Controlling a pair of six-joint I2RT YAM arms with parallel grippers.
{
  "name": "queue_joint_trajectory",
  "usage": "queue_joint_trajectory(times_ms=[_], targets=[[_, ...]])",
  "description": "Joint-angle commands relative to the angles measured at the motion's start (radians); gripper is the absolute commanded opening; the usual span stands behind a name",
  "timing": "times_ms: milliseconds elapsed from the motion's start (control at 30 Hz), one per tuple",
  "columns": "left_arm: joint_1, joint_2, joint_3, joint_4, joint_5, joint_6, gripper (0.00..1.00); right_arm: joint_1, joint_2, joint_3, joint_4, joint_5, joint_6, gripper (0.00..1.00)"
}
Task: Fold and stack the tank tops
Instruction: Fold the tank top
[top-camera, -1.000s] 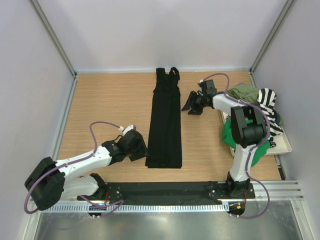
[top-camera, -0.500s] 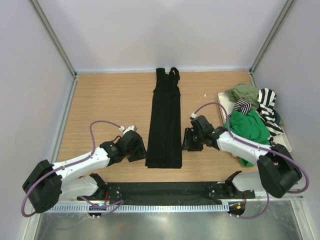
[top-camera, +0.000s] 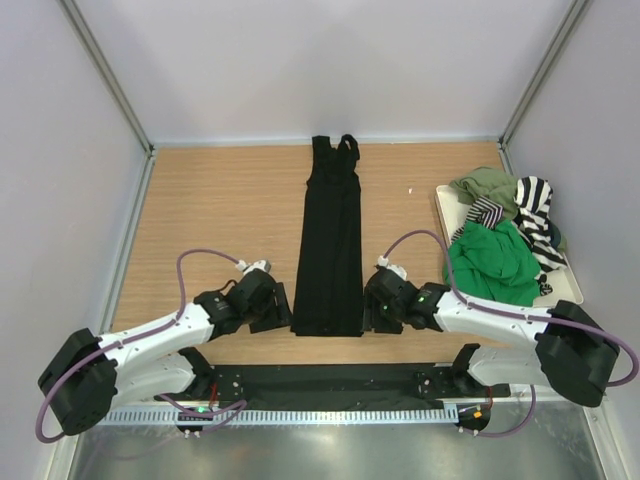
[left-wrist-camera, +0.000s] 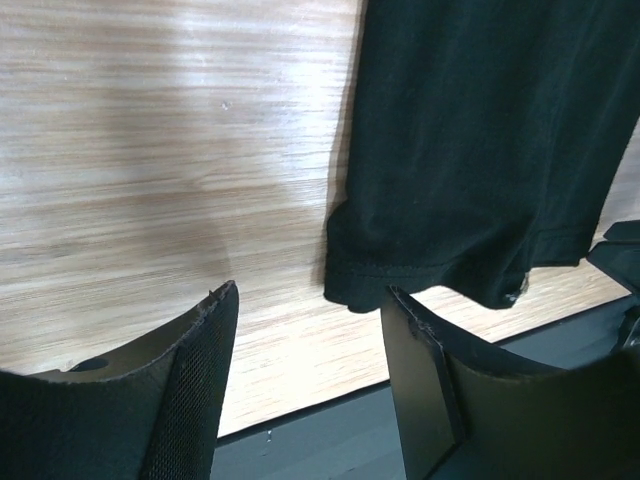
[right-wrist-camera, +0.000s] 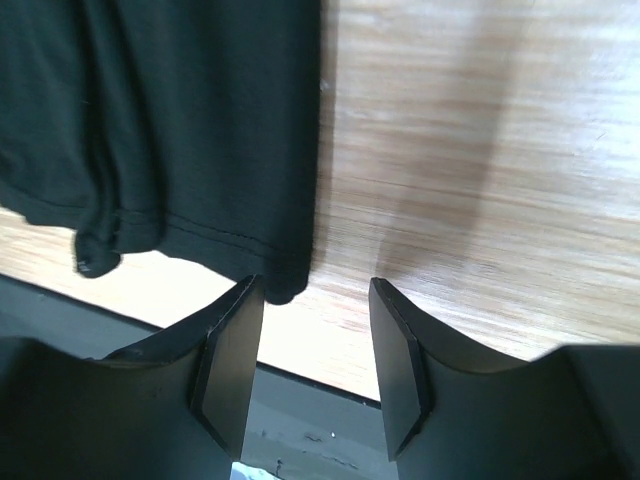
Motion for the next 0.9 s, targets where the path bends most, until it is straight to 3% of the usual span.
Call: queue_joint_trajectory(times_ms=[0, 267, 300, 367, 433, 867], targets=[[-0.008, 0.003, -0.019, 0.035, 0.020, -0.001, 0.60, 0.022, 0.035, 0.012, 0.052, 0.057, 0.057, 0.52], [-0.028, 0.046, -0.035, 0.101, 0.030, -0.027, 0.57, 0.051, 0.129, 0.013, 0.124, 0.049, 0.063, 0.43], [-0.030, 0.052, -0.033, 0.107, 0.030, -0.029, 0.56, 0.057, 0.131, 0.012, 0.127, 0.052, 0.065, 0.41], [-0.036, 0.066, -0.027, 0.113, 0.030, -0.032, 0.54, 0.060, 0.122, 0.009, 0.121, 0.057, 0.071, 0.25], [-0.039, 0.072, -0.021, 0.116, 0.030, -0.033, 0.51, 0.065, 0.091, 0.000, 0.112, 0.063, 0.078, 0.20], [-0.105, 0.143, -0.018, 0.166, 0.025, -0.096, 0.46, 0.069, 0.068, -0.023, 0.092, 0.066, 0.068, 0.17]])
